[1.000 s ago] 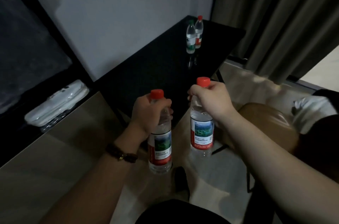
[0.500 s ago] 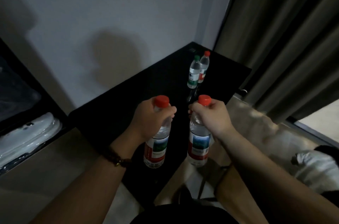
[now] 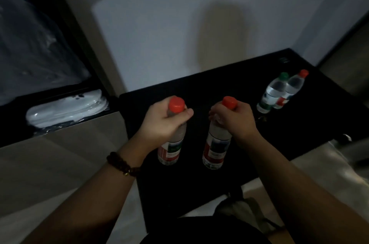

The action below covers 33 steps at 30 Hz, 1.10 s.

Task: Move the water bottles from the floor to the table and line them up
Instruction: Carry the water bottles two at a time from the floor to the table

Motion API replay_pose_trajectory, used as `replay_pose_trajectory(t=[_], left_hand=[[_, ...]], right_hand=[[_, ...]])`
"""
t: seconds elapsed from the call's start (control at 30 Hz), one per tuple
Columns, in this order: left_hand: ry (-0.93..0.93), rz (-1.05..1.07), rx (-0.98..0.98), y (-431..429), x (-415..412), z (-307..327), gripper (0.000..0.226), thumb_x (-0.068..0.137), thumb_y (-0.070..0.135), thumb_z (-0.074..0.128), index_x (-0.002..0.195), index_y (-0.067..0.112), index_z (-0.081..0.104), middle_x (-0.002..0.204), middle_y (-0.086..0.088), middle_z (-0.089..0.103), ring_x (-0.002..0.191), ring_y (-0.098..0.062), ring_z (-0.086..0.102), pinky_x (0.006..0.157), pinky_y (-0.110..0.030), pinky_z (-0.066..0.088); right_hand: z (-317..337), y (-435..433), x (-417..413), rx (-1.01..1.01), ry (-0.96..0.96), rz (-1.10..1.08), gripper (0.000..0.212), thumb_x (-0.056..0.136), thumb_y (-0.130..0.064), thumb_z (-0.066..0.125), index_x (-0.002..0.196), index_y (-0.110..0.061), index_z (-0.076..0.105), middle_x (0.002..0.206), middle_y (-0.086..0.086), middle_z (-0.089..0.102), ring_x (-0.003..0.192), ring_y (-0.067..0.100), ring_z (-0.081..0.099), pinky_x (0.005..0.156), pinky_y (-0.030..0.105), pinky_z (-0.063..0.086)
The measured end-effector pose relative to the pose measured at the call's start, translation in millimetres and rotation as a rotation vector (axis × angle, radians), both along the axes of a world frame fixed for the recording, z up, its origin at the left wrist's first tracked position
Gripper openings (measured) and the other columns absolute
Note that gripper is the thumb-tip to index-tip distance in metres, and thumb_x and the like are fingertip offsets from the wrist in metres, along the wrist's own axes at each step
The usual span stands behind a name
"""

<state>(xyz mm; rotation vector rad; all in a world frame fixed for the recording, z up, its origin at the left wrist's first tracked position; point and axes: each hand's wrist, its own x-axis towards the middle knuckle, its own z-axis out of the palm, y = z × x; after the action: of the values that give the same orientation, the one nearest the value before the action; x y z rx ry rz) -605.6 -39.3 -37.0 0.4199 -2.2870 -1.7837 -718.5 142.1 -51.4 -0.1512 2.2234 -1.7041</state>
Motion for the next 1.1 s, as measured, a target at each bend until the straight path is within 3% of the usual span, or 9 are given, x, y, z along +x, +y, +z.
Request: replay_pose_trajectory(t=[0.2,0.3,0.37,0.47,0.63,0.8,1.0,1.1], left_hand=[[-0.059,0.213,-0.054,44,-47,-18,0.032,0.076,0.055,0.072,0.085,0.025,0.071,0.087,-0.003,0.075,0.083,-0.016,0.072,0.077,-0.029,0.054],[-0.074,0.318,-0.055,85,-75,-29,0.024,0.080,0.049,0.074,0.085,0.025,0.069,0.087,-0.003,0.074,0.079,-0.012,0.070,0.075,-0.027,0.052],[-0.062,0.356,-0.011,112,-96,-32,0.026,0.080,0.048,0.074,0.087,0.024,0.069,0.093,-0.006,0.074,0.085,-0.019,0.072,0.078,-0.030,0.055],[-0.076,0.323,0.012,144,-125,-34,0.034,0.080,0.055,0.073,0.093,0.024,0.071,0.100,-0.006,0.075,0.095,-0.023,0.072,0.082,-0.032,0.058],[-0.121,0.254,-0.009,182,-174,-36,0.022,0.083,0.052,0.074,0.096,0.035,0.071,0.100,0.009,0.074,0.094,-0.005,0.071,0.076,-0.016,0.054],[-0.199,0.205,-0.095,196,-213,-42,0.008,0.091,0.042,0.072,0.097,0.038,0.069,0.101,0.012,0.071,0.096,-0.003,0.068,0.086,-0.029,0.057],[-0.285,0.165,-0.059,190,-244,-53,0.011,0.091,0.035,0.073,0.101,0.036,0.067,0.106,0.010,0.069,0.099,-0.005,0.067,0.087,-0.031,0.054],[-0.279,0.119,-0.118,186,-251,-60,0.012,0.091,0.032,0.072,0.100,0.037,0.067,0.105,0.012,0.066,0.097,0.002,0.065,0.085,-0.028,0.053]], right_hand=[[-28,34,-74,-0.035,0.022,0.233,0.016,0.071,-0.031,0.074,0.073,-0.015,0.074,0.072,0.010,0.073,0.075,0.027,0.075,0.079,0.055,0.061],[-32,71,-114,0.031,0.095,0.288,0.009,0.074,-0.028,0.072,0.069,-0.021,0.073,0.066,0.000,0.071,0.064,0.012,0.070,0.071,0.041,0.061],[-33,97,-140,0.051,0.122,0.301,0.005,0.075,-0.028,0.072,0.070,-0.027,0.073,0.065,-0.005,0.070,0.062,0.006,0.068,0.068,0.035,0.058],[-36,129,-177,0.037,0.097,0.323,0.008,0.079,-0.029,0.075,0.074,-0.035,0.074,0.068,-0.011,0.071,0.067,0.003,0.068,0.073,0.033,0.056],[-43,158,-217,0.034,0.106,0.431,0.007,0.084,-0.027,0.077,0.077,-0.028,0.074,0.072,-0.010,0.072,0.072,0.005,0.068,0.075,0.031,0.055],[-54,170,-234,-0.011,0.076,0.509,0.005,0.085,-0.021,0.081,0.086,-0.025,0.076,0.085,-0.008,0.076,0.086,0.005,0.071,0.084,0.026,0.054],[-66,171,-249,0.010,0.025,0.554,0.008,0.086,-0.024,0.082,0.090,-0.024,0.075,0.088,-0.009,0.075,0.085,-0.001,0.069,0.076,0.014,0.049],[-70,171,-256,0.048,0.020,0.559,0.010,0.085,-0.026,0.083,0.089,-0.025,0.074,0.088,-0.008,0.075,0.086,0.003,0.070,0.078,0.020,0.053]])
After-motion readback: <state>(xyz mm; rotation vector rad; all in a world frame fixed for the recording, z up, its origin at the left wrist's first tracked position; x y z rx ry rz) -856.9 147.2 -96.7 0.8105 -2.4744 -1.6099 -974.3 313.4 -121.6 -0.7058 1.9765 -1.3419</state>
